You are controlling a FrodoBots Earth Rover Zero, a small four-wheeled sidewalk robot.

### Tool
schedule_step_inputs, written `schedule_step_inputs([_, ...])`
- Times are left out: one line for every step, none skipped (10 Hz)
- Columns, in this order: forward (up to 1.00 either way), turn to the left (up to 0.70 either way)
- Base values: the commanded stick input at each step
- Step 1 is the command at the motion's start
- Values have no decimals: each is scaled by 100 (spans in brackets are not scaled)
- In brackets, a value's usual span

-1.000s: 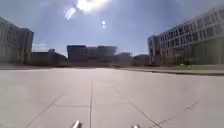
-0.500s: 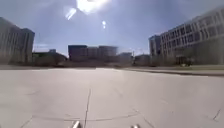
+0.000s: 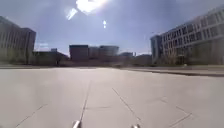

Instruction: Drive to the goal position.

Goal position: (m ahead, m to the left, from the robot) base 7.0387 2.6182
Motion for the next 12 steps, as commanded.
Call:
schedule_step_inputs([85,4])
schedule_step_inputs([85,4])
schedule_step_inputs([85,4])
schedule_step_inputs([85,4])
schedule_step_inputs([85,4])
schedule_step_inputs([85,4])
schedule_step_inputs([85,4])
schedule_step_inputs([85,4])
schedule_step_inputs([85,4])
schedule_step_inputs([85,4])
schedule_step_inputs([85,4])
schedule_step_inputs([85,4])
